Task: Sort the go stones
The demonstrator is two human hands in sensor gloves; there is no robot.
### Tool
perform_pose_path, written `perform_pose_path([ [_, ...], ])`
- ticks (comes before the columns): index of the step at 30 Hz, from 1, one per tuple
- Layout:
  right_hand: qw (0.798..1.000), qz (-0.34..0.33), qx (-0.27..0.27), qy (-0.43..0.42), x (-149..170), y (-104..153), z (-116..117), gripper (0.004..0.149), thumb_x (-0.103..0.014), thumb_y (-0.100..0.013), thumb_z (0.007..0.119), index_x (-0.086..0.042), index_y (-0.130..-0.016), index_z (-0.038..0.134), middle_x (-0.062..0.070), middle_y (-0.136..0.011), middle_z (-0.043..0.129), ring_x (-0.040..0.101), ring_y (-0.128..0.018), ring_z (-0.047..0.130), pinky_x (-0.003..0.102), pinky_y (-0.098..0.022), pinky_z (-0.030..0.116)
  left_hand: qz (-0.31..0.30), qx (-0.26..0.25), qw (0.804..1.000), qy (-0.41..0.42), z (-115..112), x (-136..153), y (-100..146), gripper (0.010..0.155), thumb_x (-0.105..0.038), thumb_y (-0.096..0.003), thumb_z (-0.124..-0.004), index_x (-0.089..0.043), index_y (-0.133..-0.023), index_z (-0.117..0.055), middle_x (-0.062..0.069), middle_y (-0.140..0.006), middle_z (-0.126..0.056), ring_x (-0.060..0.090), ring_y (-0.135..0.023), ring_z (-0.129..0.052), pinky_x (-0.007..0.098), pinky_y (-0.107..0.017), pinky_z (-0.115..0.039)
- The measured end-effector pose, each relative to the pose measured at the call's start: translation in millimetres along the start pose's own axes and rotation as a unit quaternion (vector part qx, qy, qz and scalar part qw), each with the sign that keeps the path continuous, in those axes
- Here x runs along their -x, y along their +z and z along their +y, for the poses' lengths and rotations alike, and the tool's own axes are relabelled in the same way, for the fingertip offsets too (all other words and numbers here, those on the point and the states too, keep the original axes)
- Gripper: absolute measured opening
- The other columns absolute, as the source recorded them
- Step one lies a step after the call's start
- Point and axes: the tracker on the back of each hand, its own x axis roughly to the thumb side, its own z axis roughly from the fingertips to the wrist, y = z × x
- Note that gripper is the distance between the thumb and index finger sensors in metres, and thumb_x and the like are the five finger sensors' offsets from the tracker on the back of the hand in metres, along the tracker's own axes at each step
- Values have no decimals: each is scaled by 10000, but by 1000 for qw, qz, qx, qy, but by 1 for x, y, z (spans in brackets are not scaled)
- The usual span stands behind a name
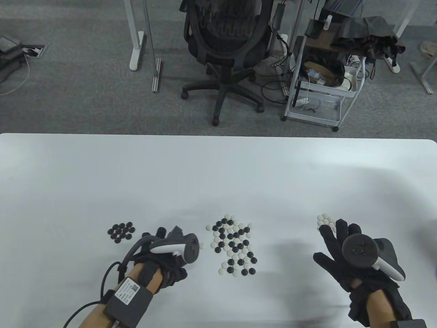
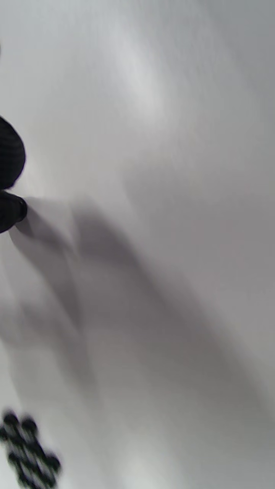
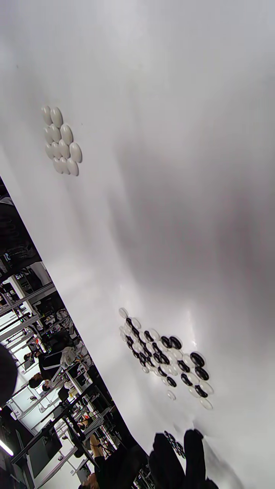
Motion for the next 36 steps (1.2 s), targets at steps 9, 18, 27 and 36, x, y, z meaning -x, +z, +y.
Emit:
perform_pose_path([
  [9,1000,4,-7,5,-1,-2,2,793,-528,-574,499,-101,-1133,132,336,-1048,-87,597,-852,-114,804,-521,49,111,0,987,116,-23,91,7,597,-413,-611,-501,-278,-1173,-350,317,-1101,132,596,-903,154,837,-580,-28],
  [18,1000,8,-11,5,-2,-2,2,794,-527,-574,499,-99,-1133,132,337,-1047,-87,597,-853,-113,805,-521,50,133,-8,978,160,-24,114,-2,618,-414,-599,-471,-284,-1169,-272,309,-1069,192,586,-892,192,832,-581,-1],
  [27,1000,9,-10,5,-2,-2,2,794,-527,-575,500,-97,-1133,133,339,-1046,-85,598,-852,-114,805,-521,51,142,-24,977,156,-12,111,-1,629,-423,-597,-462,-272,-1180,-279,305,-1066,206,584,-890,204,833,-582,6],
  [36,1000,9,-8,6,-3,-2,1,793,-527,-575,500,-100,-1133,132,338,-1046,-86,598,-853,-113,806,-521,51,8,-67,995,80,42,24,12,661,-485,-581,-450,-238,-1193,-481,308,-1122,131,597,-902,168,837,-577,-21],
])
